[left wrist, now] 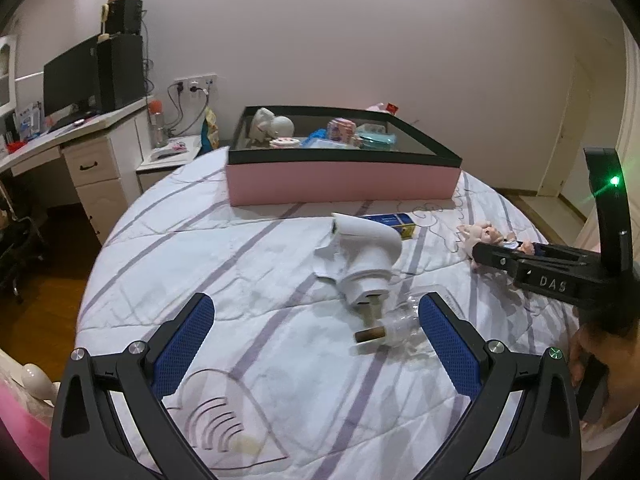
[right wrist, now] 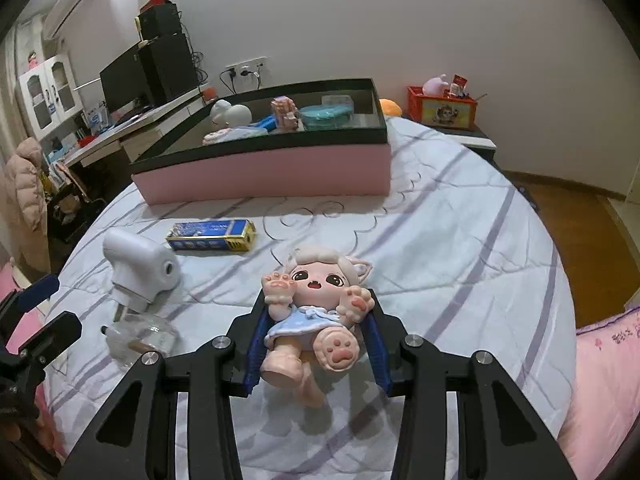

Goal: Organize rigid objects
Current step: 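Lower the right tool onto the doll and close on it, then close the left tool on the white hair dryer while the right tool holds the doll, then carry the hair dryer and doll over the pink tray and open both tools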

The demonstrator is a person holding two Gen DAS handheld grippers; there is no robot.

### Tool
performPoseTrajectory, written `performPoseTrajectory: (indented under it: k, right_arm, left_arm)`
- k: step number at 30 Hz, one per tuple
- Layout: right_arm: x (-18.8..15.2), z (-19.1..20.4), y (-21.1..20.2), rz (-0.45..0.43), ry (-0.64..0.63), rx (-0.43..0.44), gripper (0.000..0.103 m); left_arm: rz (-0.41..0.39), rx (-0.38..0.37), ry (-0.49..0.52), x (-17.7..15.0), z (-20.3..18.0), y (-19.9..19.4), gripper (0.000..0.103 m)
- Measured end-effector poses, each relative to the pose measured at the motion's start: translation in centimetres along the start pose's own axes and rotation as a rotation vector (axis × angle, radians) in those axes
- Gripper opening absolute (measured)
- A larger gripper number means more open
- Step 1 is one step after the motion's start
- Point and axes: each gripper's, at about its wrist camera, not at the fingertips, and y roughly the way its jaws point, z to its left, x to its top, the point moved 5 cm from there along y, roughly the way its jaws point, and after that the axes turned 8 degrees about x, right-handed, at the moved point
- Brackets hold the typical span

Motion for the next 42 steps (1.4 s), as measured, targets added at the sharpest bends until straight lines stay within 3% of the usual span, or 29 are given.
performPoseTrajectory:
  k: [15, 16, 20, 22, 23, 25, 26, 27, 38, 42]
  right_arm:
    - [-0.2, 0.3, 0.4, 0.008, -0.016, -0.007, 0.046]
    - [-0.2, 0.2, 0.4, 0.008, -0.016, -0.007, 0.046]
    - [-0.3, 0.2, 0.4, 0.009, -0.019, -0.011, 0.046]
    - [-0.3, 0.2, 0.4, 0.009, -0.017, -0.009, 0.046]
    - [-0.3, 0.2, 0.4, 0.009, -0.016, -0.009, 0.046]
    - [-0.3, 0.2, 0.4, 0.01, -0.016, -0.009, 0.046]
    - [-0.2, 0.2, 0.4, 0.01, -0.016, -0.01, 0.046]
    - [-0.3, 0.1, 0.3, 0.01, -0.016, -0.01, 0.046]
    - [-0.2, 0.2, 0.3, 0.007, -0.028, -0.021, 0.046]
    - [0.4, 0.8, -0.3, -0.016, -0.034, -0.015, 0.044]
  left_arm:
    - [0.115, 0.065, 0.04, 2.4, -4.0, 4.8, 0.103]
    - [0.122, 0.078, 0.041, 2.3, -4.0, 5.0, 0.101]
    - [0.171, 0.084, 0.033, 1.6, -3.7, 6.2, 0.073]
    - [0.182, 0.061, 0.016, 1.6, -3.5, 6.4, 0.067]
    - [0.184, 0.056, 0.014, 1.6, -3.5, 6.4, 0.059]
    - [0.183, 0.057, 0.015, 1.5, -3.5, 6.5, 0.058]
    - [0.173, 0.056, 0.015, 1.6, -3.6, 6.4, 0.046]
    - [0.16, 0.05, 0.018, 1.7, -3.6, 6.1, 0.043]
    - [0.143, 0.123, -0.004, 0.7, -0.1, 4.0, 0.043]
    - [0.131, 0.117, -0.029, 0.7, 0.9, 3.1, 0.043]
